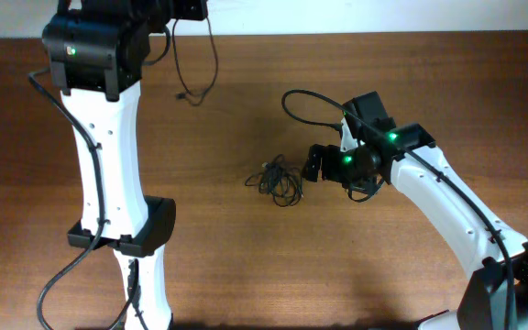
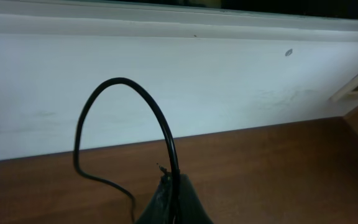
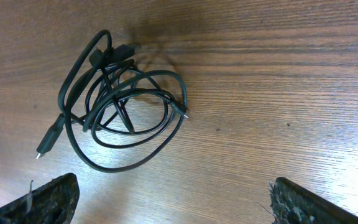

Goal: Untangle cables

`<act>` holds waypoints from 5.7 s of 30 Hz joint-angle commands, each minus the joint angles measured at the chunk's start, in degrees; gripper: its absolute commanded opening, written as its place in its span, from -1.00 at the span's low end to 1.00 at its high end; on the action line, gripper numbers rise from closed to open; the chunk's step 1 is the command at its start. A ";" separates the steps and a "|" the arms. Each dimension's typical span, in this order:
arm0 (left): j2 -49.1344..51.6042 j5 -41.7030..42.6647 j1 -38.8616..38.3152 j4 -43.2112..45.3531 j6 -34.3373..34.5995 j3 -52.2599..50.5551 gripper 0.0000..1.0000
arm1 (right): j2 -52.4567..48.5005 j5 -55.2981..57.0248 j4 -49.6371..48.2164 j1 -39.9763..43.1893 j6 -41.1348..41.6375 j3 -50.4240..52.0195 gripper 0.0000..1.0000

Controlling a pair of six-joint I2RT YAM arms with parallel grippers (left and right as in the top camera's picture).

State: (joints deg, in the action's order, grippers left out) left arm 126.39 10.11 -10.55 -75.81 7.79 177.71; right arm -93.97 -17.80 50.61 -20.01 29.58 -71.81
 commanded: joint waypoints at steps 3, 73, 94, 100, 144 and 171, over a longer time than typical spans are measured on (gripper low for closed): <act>-0.07 1.20 0.09 1.05 -0.98 -2.64 -1.00 | -0.17 0.52 0.04 0.13 -0.17 0.31 0.97; 22.60 11.32 45.62 28.39 3.28 -25.97 0.98 | -0.17 0.52 2.51 0.13 -0.15 0.31 0.97; 30.53 -6.51 39.67 26.56 4.59 -27.74 0.84 | -0.17 0.52 4.07 0.13 -0.17 0.42 0.97; 32.13 -6.49 40.33 32.00 4.59 -27.74 -0.46 | -0.17 0.52 4.07 0.13 -0.17 0.42 0.97; 22.84 -4.20 37.97 17.20 4.63 -33.29 0.98 | -0.17 0.52 5.11 0.13 -0.15 0.42 0.97; 22.91 -20.20 38.36 15.61 18.75 -48.37 -0.28 | -0.17 0.52 4.52 0.13 -0.17 0.42 0.97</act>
State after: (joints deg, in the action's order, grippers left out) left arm 148.81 -9.28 27.55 -60.93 26.55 132.79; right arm -93.97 -17.80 55.29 -20.01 29.56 -71.77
